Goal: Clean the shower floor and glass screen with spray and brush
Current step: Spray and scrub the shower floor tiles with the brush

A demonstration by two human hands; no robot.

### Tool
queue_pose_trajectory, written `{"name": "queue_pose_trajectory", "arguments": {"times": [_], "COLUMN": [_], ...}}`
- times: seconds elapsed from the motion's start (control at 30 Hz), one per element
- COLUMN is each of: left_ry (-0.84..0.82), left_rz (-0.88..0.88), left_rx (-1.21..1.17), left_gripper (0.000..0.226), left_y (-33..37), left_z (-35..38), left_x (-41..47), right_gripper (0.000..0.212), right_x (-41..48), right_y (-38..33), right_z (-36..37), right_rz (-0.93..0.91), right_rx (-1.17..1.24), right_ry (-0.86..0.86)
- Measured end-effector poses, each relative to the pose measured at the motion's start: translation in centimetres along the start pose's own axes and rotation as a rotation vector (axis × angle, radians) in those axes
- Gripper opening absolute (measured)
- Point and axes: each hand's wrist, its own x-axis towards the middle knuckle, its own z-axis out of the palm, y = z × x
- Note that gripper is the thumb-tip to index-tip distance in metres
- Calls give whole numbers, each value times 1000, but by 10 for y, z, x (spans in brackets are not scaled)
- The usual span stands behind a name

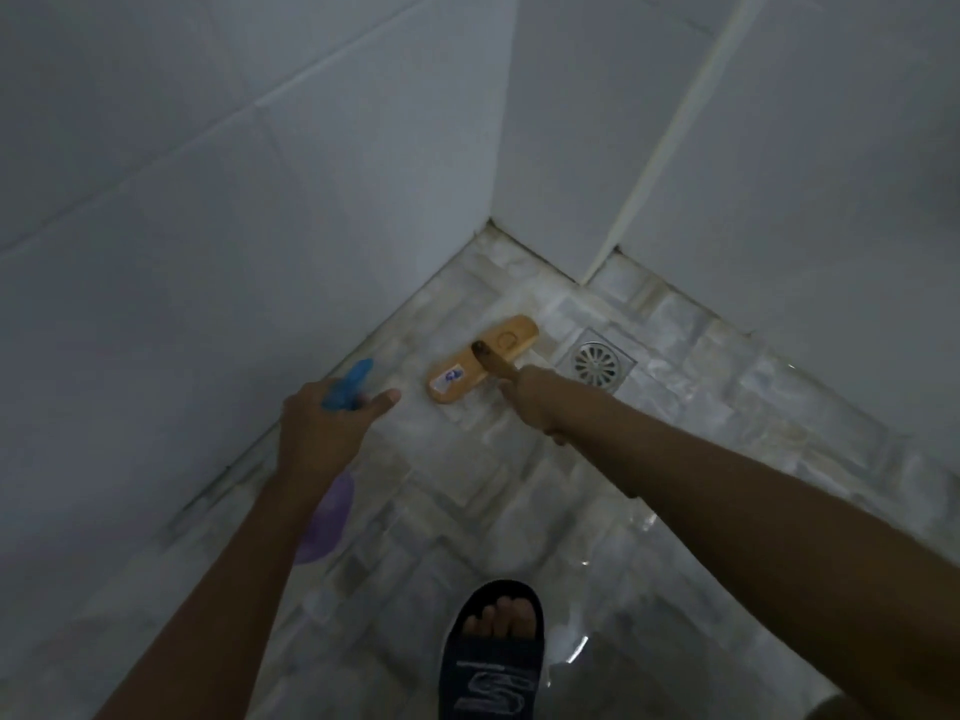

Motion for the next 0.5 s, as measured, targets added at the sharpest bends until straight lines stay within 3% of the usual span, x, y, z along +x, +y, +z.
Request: {"name": "queue_pose_trajectory", "arguments": {"times": [0.27, 0.43, 0.5], "left_ry": [140, 213, 252], "left_rz": [40, 50, 31], "left_rx": [-92, -63, -65], "left_gripper": [49, 50, 49], "left_y": [-11, -24, -23], "left_z": [-27, -42, -47], "left_x": [2, 9, 14], "right_gripper": [44, 48, 43], "right_x": [-54, 0, 42], "right_y": [50, -38, -76], "right_z": [60, 55, 42], "right_rz": [118, -144, -86], "right_rx": [-70, 9, 126], "right_ry": [-132, -40, -42]}}
